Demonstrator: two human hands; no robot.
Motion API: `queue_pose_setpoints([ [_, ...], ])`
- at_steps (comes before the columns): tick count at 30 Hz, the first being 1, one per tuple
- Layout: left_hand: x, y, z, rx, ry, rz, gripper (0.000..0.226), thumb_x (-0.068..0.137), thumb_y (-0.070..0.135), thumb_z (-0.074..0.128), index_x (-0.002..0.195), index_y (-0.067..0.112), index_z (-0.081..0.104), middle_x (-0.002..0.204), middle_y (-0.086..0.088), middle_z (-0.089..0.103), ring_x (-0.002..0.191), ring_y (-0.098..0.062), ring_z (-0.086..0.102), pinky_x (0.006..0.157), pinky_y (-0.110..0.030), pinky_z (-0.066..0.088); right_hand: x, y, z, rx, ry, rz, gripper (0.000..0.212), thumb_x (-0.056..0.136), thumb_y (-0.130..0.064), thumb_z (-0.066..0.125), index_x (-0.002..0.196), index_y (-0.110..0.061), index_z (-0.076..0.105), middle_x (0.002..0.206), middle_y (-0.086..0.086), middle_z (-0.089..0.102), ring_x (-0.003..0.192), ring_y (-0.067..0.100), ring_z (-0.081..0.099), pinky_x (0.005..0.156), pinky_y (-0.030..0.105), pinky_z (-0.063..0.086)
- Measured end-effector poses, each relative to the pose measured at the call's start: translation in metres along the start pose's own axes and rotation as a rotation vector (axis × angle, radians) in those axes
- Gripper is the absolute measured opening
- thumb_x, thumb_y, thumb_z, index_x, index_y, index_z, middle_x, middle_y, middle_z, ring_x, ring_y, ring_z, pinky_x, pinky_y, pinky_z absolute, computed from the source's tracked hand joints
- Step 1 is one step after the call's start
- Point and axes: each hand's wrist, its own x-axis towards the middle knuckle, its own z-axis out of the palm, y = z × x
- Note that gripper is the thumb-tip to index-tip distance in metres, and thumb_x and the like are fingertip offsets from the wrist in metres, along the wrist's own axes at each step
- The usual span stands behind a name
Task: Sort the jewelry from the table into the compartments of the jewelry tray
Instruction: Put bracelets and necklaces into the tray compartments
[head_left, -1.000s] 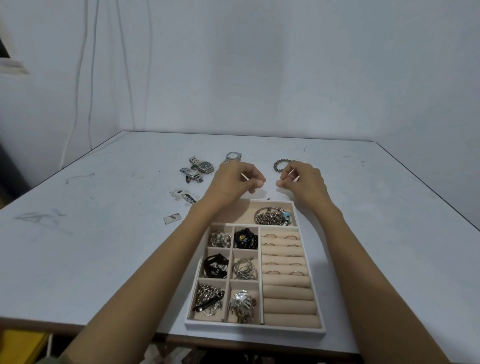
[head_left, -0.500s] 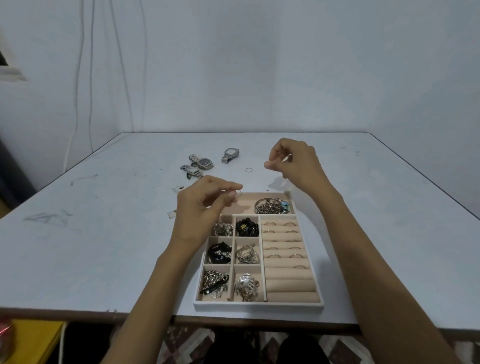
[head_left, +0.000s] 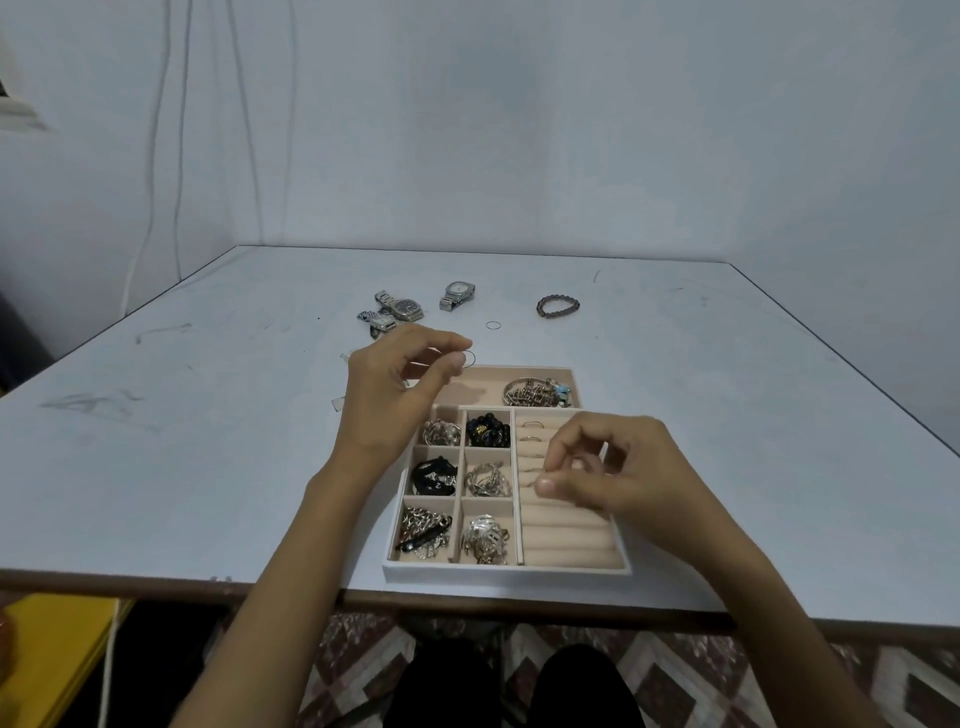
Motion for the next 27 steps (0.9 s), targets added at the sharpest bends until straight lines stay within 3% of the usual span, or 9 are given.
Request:
queue_pose_setpoints([
  [2, 0.0, 0.0, -0.001, 0.006, -0.002, 0.002, 0.011, 0.086, 0.008, 0.069, 0.096, 0.011, 0.072, 0.089, 0.002, 0.068, 0.073, -0.004, 0.066, 0.072, -0.019, 0.053, -0.004, 0.001, 0.002, -0.037, 0.02, -0.001, 0.015, 0.068, -0.016, 0.084, 0.068, -0.021, 0.071, 0.063, -0.013, 0.063, 0.058, 0.025, 0.04, 0.054, 0.022, 0.033],
  [6, -0.001, 0.001, -0.001, 0.003, -0.001, -0.013, 0.01, 0.086, 0.009, 0.069, 0.095, 0.014, 0.072, 0.088, 0.003, 0.068, 0.073, -0.006, 0.067, 0.072, -0.022, 0.054, -0.005, 0.002, 0.007, -0.085, 0.05, -0.018, 0.015, 0.067, -0.021, 0.085, 0.068, -0.024, 0.071, 0.062, -0.018, 0.061, 0.056, 0.015, 0.037, 0.056, 0.025, 0.033],
  [10, -0.001, 0.0, -0.001, -0.001, -0.005, -0.019, 0.01, 0.086, 0.01, 0.069, 0.094, 0.015, 0.072, 0.087, 0.003, 0.068, 0.072, -0.005, 0.067, 0.071, -0.025, 0.055, -0.007, 0.004, 0.009, -0.122, 0.066, -0.037, 0.015, 0.067, -0.024, 0.085, 0.069, -0.026, 0.071, 0.065, -0.018, 0.061, 0.06, 0.021, 0.042, 0.062, 0.033, 0.039],
  [15, -0.002, 0.0, -0.001, -0.001, -0.012, -0.019, 0.011, 0.086, 0.008, 0.068, 0.094, 0.014, 0.072, 0.087, 0.001, 0.067, 0.07, -0.005, 0.066, 0.07, -0.023, 0.055, -0.009, 0.006, 0.007, -0.183, 0.034, -0.05, 0.011, 0.074, -0.02, 0.08, 0.072, -0.026, 0.071, 0.071, -0.019, 0.061, 0.07, 0.004, 0.049, 0.069, 0.023, 0.041],
  [21, -0.001, 0.001, -0.001, -0.001, -0.014, -0.021, 0.011, 0.086, 0.008, 0.068, 0.094, 0.014, 0.072, 0.087, 0.002, 0.067, 0.069, -0.006, 0.066, 0.069, -0.021, 0.055, -0.012, 0.01, 0.006, -0.236, -0.019, -0.138, 0.005, 0.078, -0.021, 0.071, 0.078, -0.027, 0.07, 0.081, -0.016, 0.063, 0.08, 0.006, 0.054, 0.07, 0.017, 0.041],
  [27, -0.001, 0.001, -0.001, -0.001, -0.019, -0.024, 0.011, 0.086, 0.007, 0.068, 0.094, 0.013, 0.072, 0.086, 0.0, 0.067, 0.069, -0.007, 0.066, 0.069, -0.022, 0.055, -0.011, 0.012, 0.006, -0.273, -0.034, -0.147, 0.002, 0.08, -0.026, 0.068, 0.078, -0.027, 0.069, 0.085, -0.017, 0.062, 0.086, 0.008, 0.055, 0.073, 0.024, 0.044],
])
